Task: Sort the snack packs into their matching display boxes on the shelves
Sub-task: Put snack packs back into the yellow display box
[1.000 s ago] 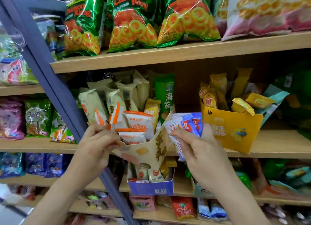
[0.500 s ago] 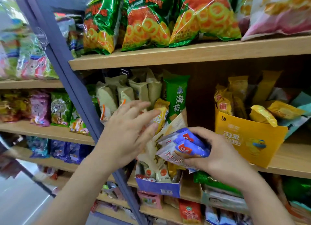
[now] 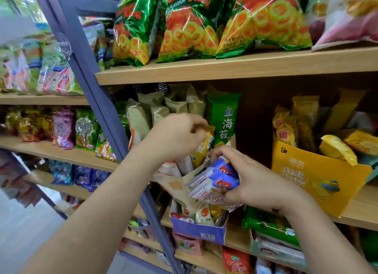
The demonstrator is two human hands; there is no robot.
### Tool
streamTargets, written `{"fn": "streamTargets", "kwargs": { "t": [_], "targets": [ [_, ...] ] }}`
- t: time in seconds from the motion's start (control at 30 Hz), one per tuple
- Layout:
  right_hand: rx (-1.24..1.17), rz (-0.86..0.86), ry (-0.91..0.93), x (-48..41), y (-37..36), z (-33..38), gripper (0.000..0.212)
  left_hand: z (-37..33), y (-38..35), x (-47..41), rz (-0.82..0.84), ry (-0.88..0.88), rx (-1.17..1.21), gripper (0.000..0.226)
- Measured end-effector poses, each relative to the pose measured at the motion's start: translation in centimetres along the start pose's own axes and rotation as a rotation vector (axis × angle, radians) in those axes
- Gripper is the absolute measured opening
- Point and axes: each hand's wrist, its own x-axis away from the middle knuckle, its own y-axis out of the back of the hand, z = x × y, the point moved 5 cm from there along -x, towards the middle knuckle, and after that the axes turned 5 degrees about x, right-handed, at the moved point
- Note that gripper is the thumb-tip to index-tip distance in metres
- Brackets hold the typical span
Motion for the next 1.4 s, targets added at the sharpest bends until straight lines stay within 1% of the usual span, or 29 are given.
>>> {"fn": "streamTargets", "kwargs": {
  "t": [0.1,0.17,0.23,0.33,0.43,0.53,0.6,0.63,0.73,0.77,0.83,0.9,0.97,1.0,1.07,1.13,1.23,1.27,1.33,1.37,1.4],
  "targets": [
    [-0.084,0.006,-0.024,0.2,0.1,0.0,0.065,-0.7,-2.0,-2.7,0.185,0.021,-0.142,0.049],
    [-0.120,0.009,-0.024,0.3,-0.1,-0.1,0.069,-0.4,-3.0,-3.2,0.285,0.036,-0.189,0.057],
    [-0.152,0.005,-0.036,0.4,-0.3,-0.2,0.073,0.0,-2.8,-3.1,0.298,0.024,-0.231,0.060],
    [-0.187,-0.002,-0.052,0.3,-0.4,-0.3,0.080,0.4,-2.0,-2.5,0.271,-0.014,-0.294,0.049],
    [-0.196,0.009,-0.043,0.1,-0.7,-0.2,0.086,0.9,-0.7,-2.3,0.161,-0.022,-0.263,0.030],
    [-0.180,0.003,-0.015,0.0,-0.8,-0.2,0.082,1.9,0.2,-2.0,0.056,-0.040,-0.154,0.008],
    [-0.169,-0.009,-0.004,0.0,-0.7,-0.3,0.079,2.5,0.2,-1.8,-0.028,-0.066,-0.058,0.009],
    [-0.171,-0.017,-0.003,0.0,-0.7,-0.3,0.078,2.7,0.5,-1.5,-0.109,-0.077,0.016,0.010],
    [-0.200,-0.043,-0.003,0.1,-0.5,-0.3,0.078,3.3,3.6,-0.1,-0.443,-0.145,0.352,0.013],
    [-0.220,-0.046,-0.006,0.2,-0.5,-0.3,0.078,3.3,4.3,0.5,-0.486,-0.177,0.426,0.012],
    [-0.310,-0.052,-0.019,0.5,-0.5,-0.5,0.079,2.9,4.7,1.6,-0.484,-0.243,0.442,0.010],
    [-0.457,-0.069,-0.020,1.1,-0.2,-0.6,0.088,2.7,4.2,2.5,-0.478,-0.288,0.387,0.010],
    [-0.606,-0.112,-0.013,2.0,0.3,-0.6,0.100,2.7,4.0,3.2,-0.524,-0.338,0.372,0.009],
    [-0.684,-0.146,-0.022,2.6,0.7,-0.6,0.102,2.7,4.2,3.5,-0.567,-0.368,0.369,0.010],
    [-0.750,-0.240,-0.046,3.6,1.6,-0.6,0.096,2.4,5.2,4.4,-0.694,-0.426,0.341,0.011],
    [-0.715,-0.293,-0.059,4.7,2.1,-0.4,0.083,1.8,6.3,5.5,-0.828,-0.493,0.308,0.012],
    [-0.571,-0.379,-0.059,5.4,2.4,-0.1,0.049,0.2,7.7,7.1,-0.956,-0.606,0.301,0.011],
    [-0.493,-0.447,-0.077,5.4,2.5,-0.2,0.038,-0.2,7.9,7.4,-0.970,-0.636,0.313,0.011],
    [-0.361,-0.614,-0.123,5.6,3.1,0.0,0.029,-0.9,8.1,7.5,-0.944,-0.662,0.375,0.012],
    [-0.350,-0.678,-0.126,5.8,3.4,0.3,0.024,-1.2,8.0,7.4,-0.909,-0.658,0.409,0.012],
    [-0.349,-0.697,-0.115,5.9,3.5,0.9,0.017,-1.5,7.8,7.1,-0.870,-0.642,0.432,0.012]
  ]
}}
